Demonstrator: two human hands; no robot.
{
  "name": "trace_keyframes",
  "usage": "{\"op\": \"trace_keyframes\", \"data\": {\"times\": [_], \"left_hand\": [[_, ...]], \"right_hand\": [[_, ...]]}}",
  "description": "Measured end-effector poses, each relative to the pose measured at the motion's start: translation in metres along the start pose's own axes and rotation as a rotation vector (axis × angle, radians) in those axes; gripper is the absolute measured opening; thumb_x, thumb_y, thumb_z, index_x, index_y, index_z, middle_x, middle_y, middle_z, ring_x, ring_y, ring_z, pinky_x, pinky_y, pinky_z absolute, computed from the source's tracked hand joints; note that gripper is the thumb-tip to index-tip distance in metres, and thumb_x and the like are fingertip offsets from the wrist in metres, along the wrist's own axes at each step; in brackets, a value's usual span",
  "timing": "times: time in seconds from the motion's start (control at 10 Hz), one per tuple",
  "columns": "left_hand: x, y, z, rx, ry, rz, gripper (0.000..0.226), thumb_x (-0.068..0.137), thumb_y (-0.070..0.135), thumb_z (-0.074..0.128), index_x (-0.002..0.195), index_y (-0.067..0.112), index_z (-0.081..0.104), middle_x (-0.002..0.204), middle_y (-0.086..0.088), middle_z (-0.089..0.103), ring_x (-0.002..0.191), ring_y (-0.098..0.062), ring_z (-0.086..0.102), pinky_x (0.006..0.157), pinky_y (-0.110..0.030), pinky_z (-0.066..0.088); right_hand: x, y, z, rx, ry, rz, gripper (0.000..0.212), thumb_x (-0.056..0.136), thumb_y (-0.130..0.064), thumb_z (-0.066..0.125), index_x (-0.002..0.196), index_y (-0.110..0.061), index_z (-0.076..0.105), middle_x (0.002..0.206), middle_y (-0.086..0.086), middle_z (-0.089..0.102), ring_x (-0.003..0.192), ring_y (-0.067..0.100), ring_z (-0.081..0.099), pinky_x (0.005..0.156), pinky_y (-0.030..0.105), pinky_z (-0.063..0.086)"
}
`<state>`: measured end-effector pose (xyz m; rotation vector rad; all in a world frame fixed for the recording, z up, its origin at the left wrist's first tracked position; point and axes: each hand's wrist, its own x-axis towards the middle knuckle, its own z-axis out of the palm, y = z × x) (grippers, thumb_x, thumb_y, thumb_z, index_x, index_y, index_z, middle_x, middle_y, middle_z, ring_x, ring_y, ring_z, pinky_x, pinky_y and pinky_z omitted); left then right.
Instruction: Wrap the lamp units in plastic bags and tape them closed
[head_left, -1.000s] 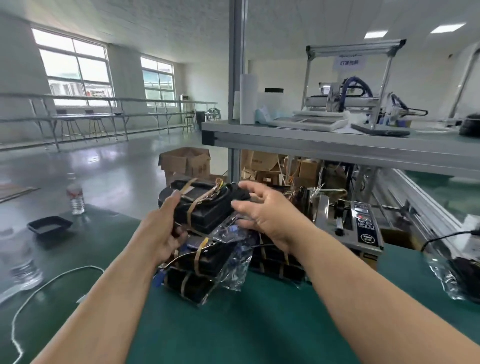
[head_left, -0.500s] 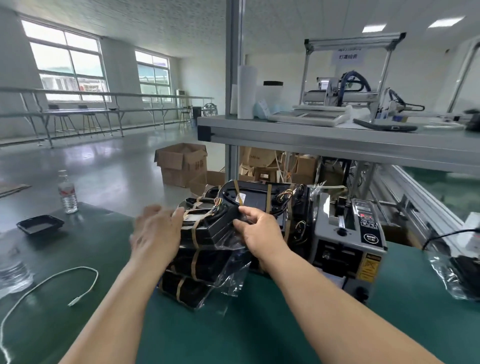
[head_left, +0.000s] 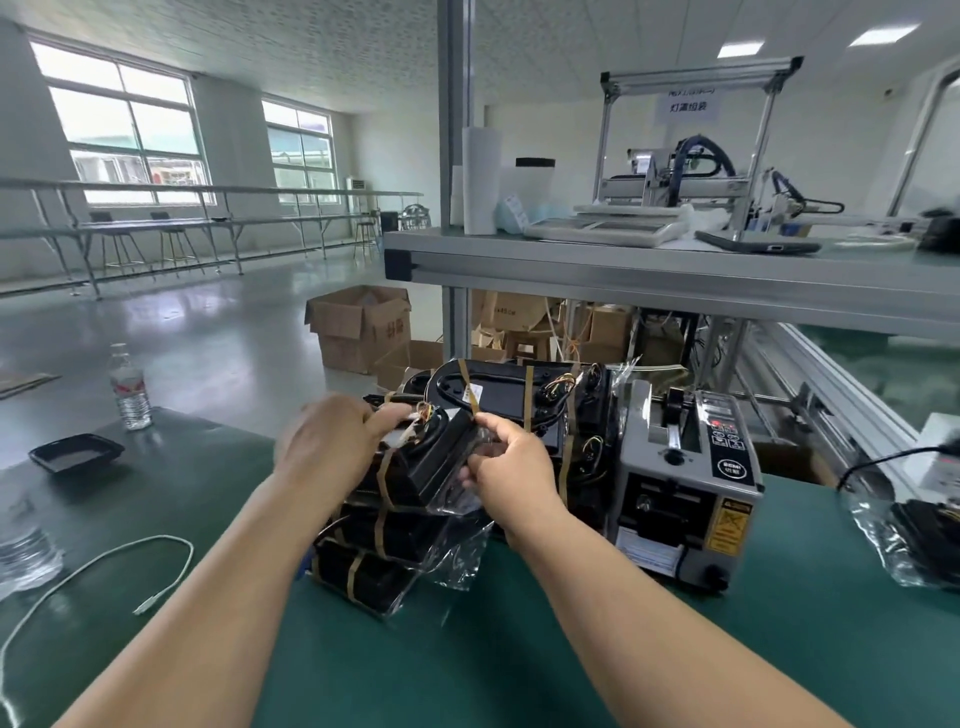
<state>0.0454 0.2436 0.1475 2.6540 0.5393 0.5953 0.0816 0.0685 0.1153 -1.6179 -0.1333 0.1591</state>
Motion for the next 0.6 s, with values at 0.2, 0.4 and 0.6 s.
{"op": "trace_keyframes", "data": {"times": [0.2, 0.4, 0.6], "left_hand": [[-0.009, -0.005, 0.022, -0.069, 0.038, -0.025, 0.040, 0.091, 0.066, 0.049, 0.106, 0.032, 0.065, 0.101, 0.002, 0.050, 0.088, -0.026, 0.054, 0.082, -0.041, 0.047], [-0.011, -0.001, 0.017, -0.067, -0.004, -0.050, 0.038, 0.093, 0.062, 0.050, 0.108, 0.029, 0.065, 0.109, -0.002, 0.052, 0.090, -0.026, 0.052, 0.085, -0.041, 0.047], [-0.028, 0.012, -0.003, -0.078, 0.164, -0.001, 0.033, 0.096, 0.048, 0.053, 0.110, 0.023, 0.069, 0.105, 0.000, 0.042, 0.094, -0.022, 0.046, 0.088, -0.041, 0.045]], "right_hand": [[-0.007, 0.007, -0.008, 0.057, -0.014, 0.032, 0.066, 0.090, 0.019, 0.047, 0.142, -0.020, 0.052, 0.105, 0.005, 0.062, 0.069, 0.010, 0.063, 0.064, 0.021, 0.058], [-0.018, 0.012, -0.022, -0.102, 0.003, -0.038, 0.054, 0.092, -0.001, 0.058, 0.143, -0.019, 0.052, 0.102, -0.006, 0.065, 0.090, 0.015, 0.068, 0.086, 0.035, 0.059], [-0.048, 0.001, -0.070, -0.153, 0.102, -0.144, 0.048, 0.097, -0.013, 0.058, 0.143, -0.026, 0.051, 0.120, -0.013, 0.057, 0.084, -0.003, 0.058, 0.056, 0.007, 0.046]]}}
